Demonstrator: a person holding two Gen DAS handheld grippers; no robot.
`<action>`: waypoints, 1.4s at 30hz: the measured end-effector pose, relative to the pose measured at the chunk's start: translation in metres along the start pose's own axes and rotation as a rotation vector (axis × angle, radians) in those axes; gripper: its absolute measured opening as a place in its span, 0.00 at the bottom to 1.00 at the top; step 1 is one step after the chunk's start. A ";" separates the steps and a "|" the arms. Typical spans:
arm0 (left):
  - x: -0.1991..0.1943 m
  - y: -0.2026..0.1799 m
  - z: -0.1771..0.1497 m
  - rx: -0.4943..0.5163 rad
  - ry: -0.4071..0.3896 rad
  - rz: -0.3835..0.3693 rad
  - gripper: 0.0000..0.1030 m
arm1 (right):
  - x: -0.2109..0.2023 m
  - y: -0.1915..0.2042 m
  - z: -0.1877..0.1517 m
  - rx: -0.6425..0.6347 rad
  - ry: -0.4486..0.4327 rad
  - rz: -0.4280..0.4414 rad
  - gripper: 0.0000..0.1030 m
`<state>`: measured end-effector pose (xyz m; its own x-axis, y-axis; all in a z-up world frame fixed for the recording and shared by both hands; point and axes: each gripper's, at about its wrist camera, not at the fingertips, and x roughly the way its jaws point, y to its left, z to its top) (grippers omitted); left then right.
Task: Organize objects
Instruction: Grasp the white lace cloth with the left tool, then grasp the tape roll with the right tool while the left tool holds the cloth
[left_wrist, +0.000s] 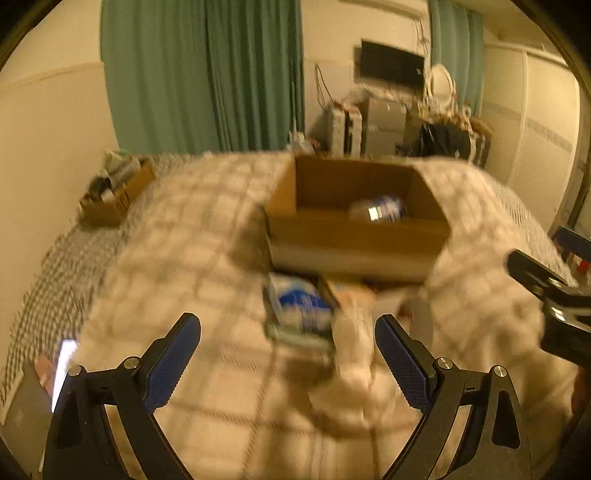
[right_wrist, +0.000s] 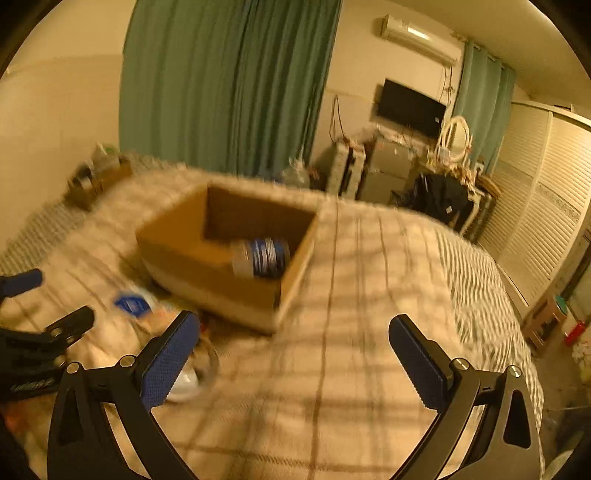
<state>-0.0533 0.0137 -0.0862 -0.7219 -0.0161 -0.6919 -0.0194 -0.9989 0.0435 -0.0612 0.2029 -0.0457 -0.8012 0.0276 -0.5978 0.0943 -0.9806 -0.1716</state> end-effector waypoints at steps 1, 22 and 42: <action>0.003 -0.005 -0.007 0.019 0.018 -0.007 0.95 | 0.009 0.000 -0.009 0.009 0.031 -0.001 1.00; 0.014 0.018 0.006 0.000 0.085 -0.132 0.13 | 0.025 0.035 -0.004 -0.051 0.124 0.217 1.00; 0.036 0.037 0.002 -0.039 0.129 -0.150 0.13 | 0.100 0.078 -0.019 -0.051 0.383 0.361 0.90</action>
<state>-0.0810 -0.0235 -0.1081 -0.6181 0.1298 -0.7753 -0.0911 -0.9914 -0.0934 -0.1228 0.1331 -0.1342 -0.4401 -0.2322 -0.8674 0.3605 -0.9304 0.0661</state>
